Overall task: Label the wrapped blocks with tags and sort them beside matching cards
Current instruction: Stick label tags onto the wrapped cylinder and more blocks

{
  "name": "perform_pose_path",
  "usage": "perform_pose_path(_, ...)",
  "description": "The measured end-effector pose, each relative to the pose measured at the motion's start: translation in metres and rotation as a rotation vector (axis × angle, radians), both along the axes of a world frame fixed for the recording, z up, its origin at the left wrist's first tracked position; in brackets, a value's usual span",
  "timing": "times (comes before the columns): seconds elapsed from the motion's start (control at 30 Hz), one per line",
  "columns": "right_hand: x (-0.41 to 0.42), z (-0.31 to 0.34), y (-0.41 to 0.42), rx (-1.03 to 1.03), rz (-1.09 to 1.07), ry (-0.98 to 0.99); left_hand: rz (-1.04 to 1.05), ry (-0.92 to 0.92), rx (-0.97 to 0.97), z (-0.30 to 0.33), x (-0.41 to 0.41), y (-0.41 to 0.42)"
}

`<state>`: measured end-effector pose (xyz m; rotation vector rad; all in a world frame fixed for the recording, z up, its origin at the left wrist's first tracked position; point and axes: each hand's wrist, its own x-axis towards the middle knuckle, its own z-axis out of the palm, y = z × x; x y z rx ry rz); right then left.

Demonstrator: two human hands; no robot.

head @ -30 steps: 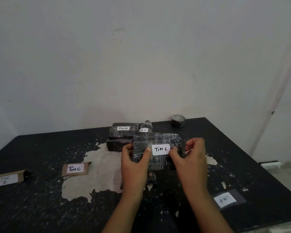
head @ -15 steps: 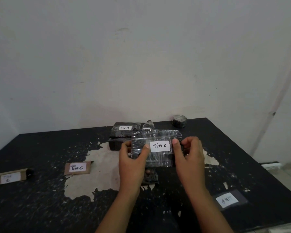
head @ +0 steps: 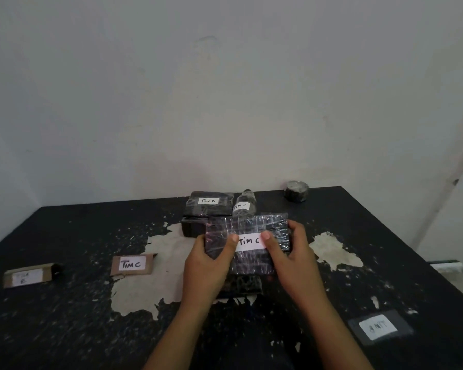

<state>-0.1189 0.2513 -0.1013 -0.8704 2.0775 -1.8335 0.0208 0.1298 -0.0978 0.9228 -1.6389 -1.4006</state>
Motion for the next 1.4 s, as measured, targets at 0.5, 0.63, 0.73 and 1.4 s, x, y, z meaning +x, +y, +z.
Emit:
perform_pose_path(0.5, -0.002, 0.009, -0.020, -0.006, -0.063, 0.057, 0.054, -0.038, -0.107, 0.002, -0.014, -0.003)
perform_pose_path(0.63, -0.005, 0.010, -0.020, -0.001, -0.055, 0.085, 0.031, -0.012, -0.072, 0.002, -0.017, -0.005)
perform_pose_path(0.73, -0.007, 0.013, -0.019, 0.009, -0.073, 0.121, 0.021, 0.007, -0.054, 0.001, -0.018, -0.004)
perform_pose_path(1.4, -0.028, 0.021, 0.008, 0.165, 0.326, -0.091, -0.441, -0.138, 0.044, -0.003, 0.013, -0.044)
